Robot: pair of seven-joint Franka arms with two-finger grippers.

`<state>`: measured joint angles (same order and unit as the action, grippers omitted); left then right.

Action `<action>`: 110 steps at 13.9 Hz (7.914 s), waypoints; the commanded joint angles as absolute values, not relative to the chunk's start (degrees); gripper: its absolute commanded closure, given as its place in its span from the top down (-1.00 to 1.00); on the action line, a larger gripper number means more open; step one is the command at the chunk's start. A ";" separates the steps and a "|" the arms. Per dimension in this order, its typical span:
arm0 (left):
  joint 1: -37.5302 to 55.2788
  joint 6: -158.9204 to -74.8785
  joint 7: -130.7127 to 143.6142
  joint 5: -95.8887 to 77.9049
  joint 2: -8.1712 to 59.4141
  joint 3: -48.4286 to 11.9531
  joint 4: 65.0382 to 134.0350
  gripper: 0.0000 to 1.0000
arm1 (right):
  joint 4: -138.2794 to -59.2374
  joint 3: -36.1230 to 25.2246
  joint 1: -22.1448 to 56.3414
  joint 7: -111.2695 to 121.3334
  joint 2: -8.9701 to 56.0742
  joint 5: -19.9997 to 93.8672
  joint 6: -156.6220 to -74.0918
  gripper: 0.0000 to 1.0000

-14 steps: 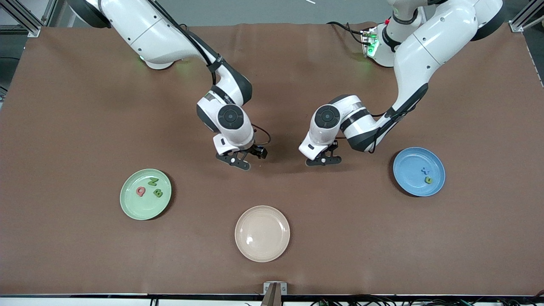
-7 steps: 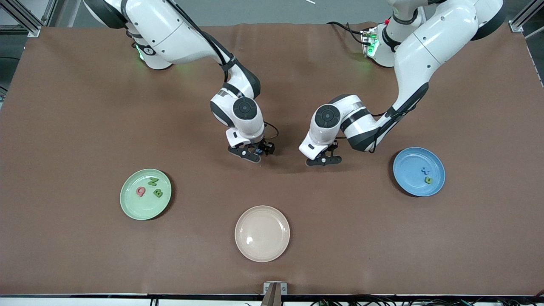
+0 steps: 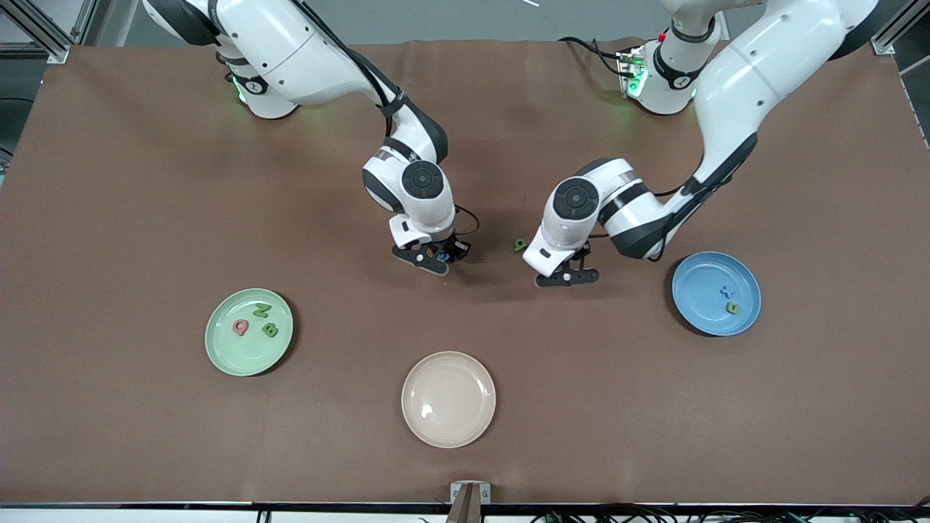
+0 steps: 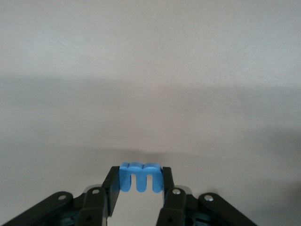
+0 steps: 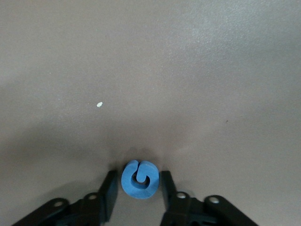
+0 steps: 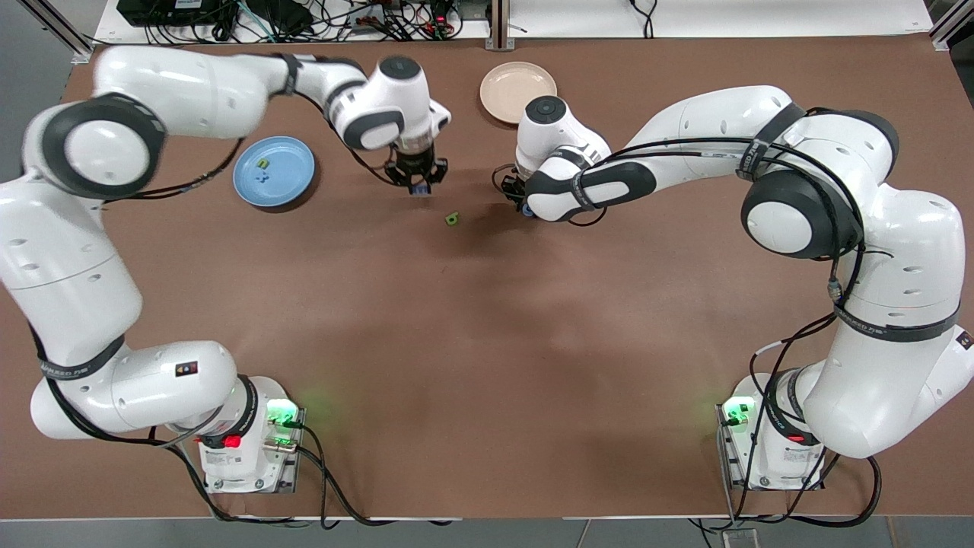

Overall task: Sort upper and lower case letters into plates
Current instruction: 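Carry the G to the green plate while the left gripper carries the m, then release the G on the green plate while the left gripper releases the m, then grasp the last green letter with the left gripper while the right gripper withdraws, then hold the green letter in the left gripper and lift it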

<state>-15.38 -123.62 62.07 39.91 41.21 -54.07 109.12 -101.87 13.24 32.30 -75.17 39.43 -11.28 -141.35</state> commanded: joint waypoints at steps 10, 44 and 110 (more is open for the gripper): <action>-55.27 -108.27 20.15 39.55 39.11 -73.57 109.86 -0.65 | -97.74 13.27 12.94 -42.32 32.00 -11.25 -124.11 -1.00; -51.86 -130.26 16.34 51.42 42.19 -52.65 119.88 -0.30 | -84.29 13.27 -7.47 -8.52 43.51 -11.34 -121.67 1.00; 1.93 -135.88 95.10 35.86 44.38 -41.57 109.60 -0.03 | -100.11 -1.06 0.35 -1.14 -4.83 1.14 -89.21 1.00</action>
